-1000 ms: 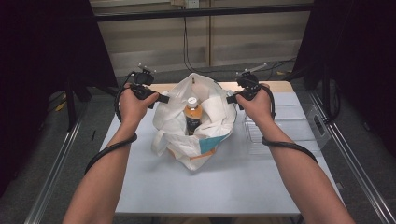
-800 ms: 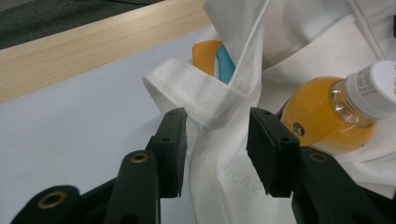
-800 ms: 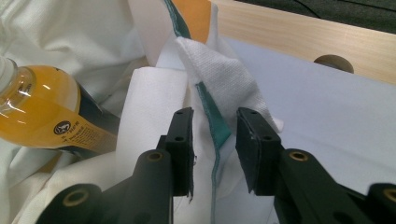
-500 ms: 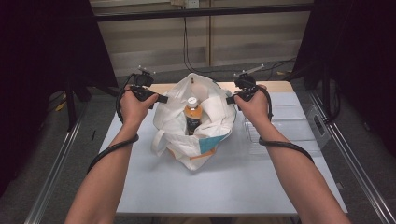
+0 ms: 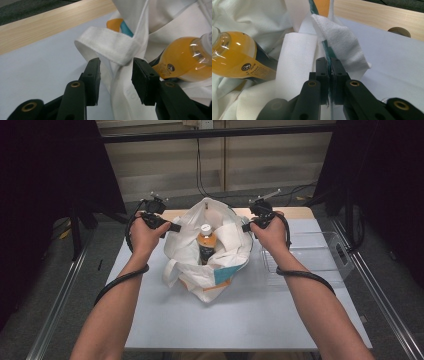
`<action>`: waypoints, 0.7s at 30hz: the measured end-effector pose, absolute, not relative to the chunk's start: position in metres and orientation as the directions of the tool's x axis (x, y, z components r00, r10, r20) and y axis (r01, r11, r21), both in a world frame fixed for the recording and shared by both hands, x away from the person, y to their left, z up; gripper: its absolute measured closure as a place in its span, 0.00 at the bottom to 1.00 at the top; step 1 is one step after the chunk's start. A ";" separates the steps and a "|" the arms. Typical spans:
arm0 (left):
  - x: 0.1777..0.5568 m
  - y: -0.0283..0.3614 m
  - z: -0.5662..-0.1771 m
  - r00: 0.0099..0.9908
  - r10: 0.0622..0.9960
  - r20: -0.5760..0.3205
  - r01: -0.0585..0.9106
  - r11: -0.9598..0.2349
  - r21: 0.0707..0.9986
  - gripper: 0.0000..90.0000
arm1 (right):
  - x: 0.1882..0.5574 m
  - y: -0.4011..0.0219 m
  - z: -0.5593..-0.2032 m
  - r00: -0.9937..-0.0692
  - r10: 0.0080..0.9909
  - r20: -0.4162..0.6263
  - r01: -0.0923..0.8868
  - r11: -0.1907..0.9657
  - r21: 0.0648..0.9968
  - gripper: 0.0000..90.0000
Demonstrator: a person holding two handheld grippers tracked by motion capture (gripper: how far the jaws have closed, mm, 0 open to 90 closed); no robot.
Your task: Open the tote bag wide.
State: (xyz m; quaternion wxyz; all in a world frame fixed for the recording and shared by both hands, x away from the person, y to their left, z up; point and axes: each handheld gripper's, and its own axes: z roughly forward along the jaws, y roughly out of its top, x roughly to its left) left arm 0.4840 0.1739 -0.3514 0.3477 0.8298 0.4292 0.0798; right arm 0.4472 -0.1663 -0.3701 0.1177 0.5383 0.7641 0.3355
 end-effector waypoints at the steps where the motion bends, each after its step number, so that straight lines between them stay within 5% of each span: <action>1: 0.484 0.174 -0.351 0.629 0.762 -0.153 0.648 -0.405 0.645 0.65 | 0.447 -0.166 -0.370 -0.393 0.902 0.181 0.744 0.195 0.640 0.97; 16: 0.488 0.171 -0.363 0.594 0.793 -0.133 0.682 -0.410 0.606 0.89 | 0.451 -0.168 -0.376 -0.386 0.903 0.191 0.756 0.190 0.627 0.97; 21: 0.489 0.173 -0.368 0.599 0.795 -0.097 0.677 -0.439 0.591 0.89 | 0.452 -0.167 -0.379 -0.380 0.906 0.186 0.761 0.192 0.620 0.97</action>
